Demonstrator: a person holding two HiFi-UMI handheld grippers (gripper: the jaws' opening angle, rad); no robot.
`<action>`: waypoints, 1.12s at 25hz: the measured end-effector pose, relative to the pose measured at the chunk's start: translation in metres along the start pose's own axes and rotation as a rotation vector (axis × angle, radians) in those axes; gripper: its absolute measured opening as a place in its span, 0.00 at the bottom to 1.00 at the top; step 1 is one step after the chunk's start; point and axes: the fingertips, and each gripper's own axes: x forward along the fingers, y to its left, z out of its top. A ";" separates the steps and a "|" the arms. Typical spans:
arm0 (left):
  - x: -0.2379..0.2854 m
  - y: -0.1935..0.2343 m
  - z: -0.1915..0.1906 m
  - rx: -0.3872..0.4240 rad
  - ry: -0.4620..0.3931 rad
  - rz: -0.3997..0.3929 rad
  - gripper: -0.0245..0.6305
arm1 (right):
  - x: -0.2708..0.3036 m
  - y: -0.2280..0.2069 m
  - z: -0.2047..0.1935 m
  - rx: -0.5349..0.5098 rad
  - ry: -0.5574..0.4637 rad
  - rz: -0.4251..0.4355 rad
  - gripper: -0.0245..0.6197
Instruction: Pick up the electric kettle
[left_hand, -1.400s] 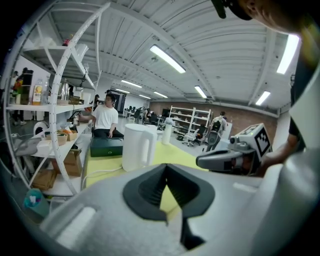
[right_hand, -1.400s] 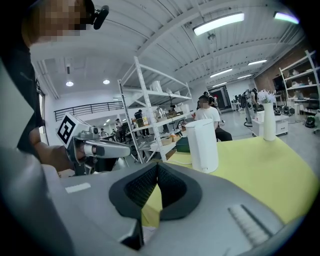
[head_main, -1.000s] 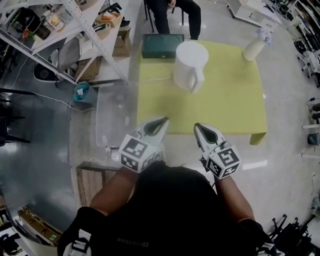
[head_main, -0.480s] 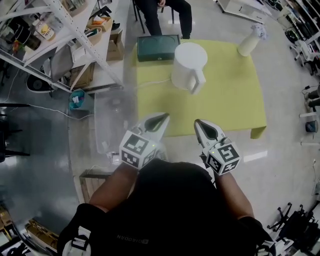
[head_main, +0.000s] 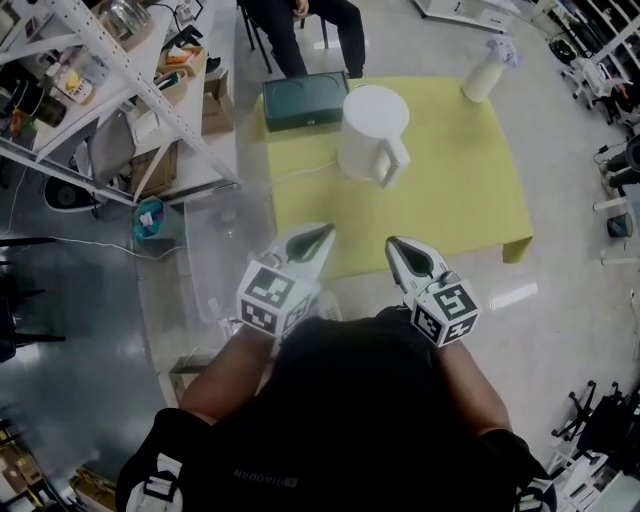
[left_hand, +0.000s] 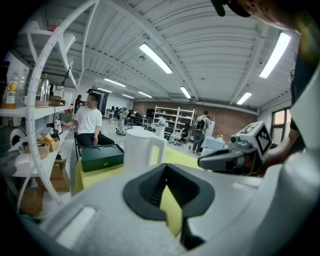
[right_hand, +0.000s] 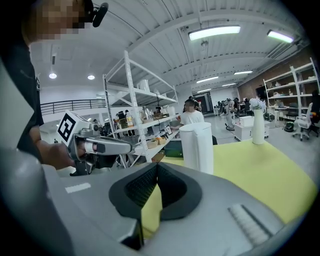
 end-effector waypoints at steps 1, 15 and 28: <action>0.000 0.000 0.001 0.001 0.002 -0.005 0.04 | 0.000 0.000 0.001 0.005 0.000 -0.004 0.05; 0.009 0.008 0.002 0.001 -0.005 0.001 0.04 | 0.009 -0.020 0.017 -0.072 -0.001 -0.052 0.05; 0.020 0.029 0.017 -0.030 -0.038 0.114 0.04 | 0.053 -0.101 0.046 -0.145 0.009 -0.203 0.29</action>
